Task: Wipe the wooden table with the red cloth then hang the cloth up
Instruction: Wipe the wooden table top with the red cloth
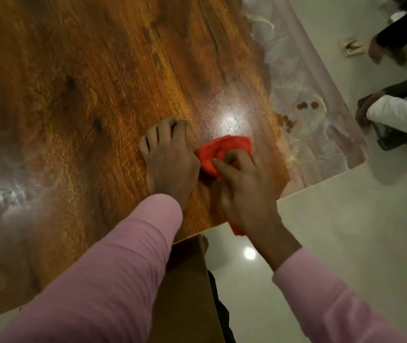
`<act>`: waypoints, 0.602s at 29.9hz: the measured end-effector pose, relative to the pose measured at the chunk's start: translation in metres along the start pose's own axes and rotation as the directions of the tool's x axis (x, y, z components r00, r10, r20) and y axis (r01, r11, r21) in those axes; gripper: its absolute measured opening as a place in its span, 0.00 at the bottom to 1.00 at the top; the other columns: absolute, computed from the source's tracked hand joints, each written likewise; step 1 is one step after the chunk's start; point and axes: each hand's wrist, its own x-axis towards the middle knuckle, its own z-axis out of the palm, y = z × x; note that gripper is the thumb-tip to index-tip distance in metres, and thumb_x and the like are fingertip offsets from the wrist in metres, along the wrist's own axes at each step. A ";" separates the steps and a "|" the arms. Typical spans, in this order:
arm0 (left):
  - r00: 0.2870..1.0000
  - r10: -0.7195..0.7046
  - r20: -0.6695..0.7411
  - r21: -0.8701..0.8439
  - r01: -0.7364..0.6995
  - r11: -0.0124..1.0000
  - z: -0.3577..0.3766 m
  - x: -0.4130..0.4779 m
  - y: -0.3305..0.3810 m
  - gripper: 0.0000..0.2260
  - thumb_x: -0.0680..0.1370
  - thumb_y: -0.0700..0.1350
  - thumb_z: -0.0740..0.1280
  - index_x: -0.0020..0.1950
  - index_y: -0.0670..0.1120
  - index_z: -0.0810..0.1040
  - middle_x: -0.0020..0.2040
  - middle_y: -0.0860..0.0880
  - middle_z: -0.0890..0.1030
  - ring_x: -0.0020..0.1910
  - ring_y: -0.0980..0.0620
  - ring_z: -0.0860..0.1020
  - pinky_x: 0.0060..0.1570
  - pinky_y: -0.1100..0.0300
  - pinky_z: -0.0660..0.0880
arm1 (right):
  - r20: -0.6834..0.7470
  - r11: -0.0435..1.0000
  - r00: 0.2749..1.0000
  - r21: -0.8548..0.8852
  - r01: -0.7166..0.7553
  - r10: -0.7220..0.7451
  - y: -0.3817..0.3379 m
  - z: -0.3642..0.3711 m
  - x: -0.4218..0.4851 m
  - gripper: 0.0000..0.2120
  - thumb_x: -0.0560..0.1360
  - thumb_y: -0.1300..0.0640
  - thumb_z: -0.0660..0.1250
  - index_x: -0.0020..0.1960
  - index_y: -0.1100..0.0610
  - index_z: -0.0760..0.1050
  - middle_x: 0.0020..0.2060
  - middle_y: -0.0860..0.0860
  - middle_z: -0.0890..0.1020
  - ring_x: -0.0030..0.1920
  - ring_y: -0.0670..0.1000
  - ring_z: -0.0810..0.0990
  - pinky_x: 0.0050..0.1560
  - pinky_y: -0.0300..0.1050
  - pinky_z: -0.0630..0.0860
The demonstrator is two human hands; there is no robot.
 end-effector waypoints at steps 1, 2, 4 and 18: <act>1.000 0.003 -0.013 -0.030 -0.004 1.000 -0.002 -0.001 0.000 0.23 0.75 0.45 0.51 0.66 0.47 0.74 0.65 0.46 0.73 0.65 0.44 0.68 0.66 0.46 0.60 | 0.028 0.998 0.998 0.024 0.052 -0.053 -0.001 -0.002 -0.013 0.16 0.71 0.59 0.65 0.58 0.55 0.80 0.52 0.53 0.78 0.51 0.55 0.73 0.46 0.44 0.69; 1.000 0.011 -0.022 -0.053 -0.012 0.999 -0.003 -0.002 0.000 0.24 0.75 0.46 0.50 0.66 0.46 0.74 0.64 0.46 0.73 0.65 0.44 0.68 0.66 0.46 0.59 | 0.053 0.995 0.994 0.031 0.093 -0.095 0.002 -0.006 -0.022 0.16 0.71 0.60 0.66 0.58 0.56 0.81 0.52 0.54 0.78 0.51 0.56 0.74 0.46 0.46 0.72; 1.000 0.014 -0.024 -0.073 -0.015 0.997 -0.003 -0.002 -0.001 0.21 0.76 0.42 0.54 0.66 0.46 0.74 0.64 0.45 0.73 0.65 0.44 0.68 0.66 0.47 0.59 | 0.070 0.995 0.993 -0.021 0.100 -0.098 0.021 -0.015 -0.029 0.17 0.70 0.63 0.69 0.58 0.58 0.81 0.53 0.56 0.79 0.51 0.59 0.75 0.47 0.50 0.74; 0.999 0.043 -0.016 -0.039 -0.043 0.998 -0.003 -0.002 0.000 0.21 0.75 0.44 0.54 0.66 0.46 0.75 0.63 0.46 0.74 0.63 0.45 0.69 0.65 0.48 0.60 | 0.067 1.000 0.997 0.019 0.023 -0.024 -0.024 -0.005 -0.070 0.20 0.67 0.61 0.65 0.58 0.56 0.80 0.53 0.54 0.78 0.50 0.54 0.72 0.42 0.42 0.71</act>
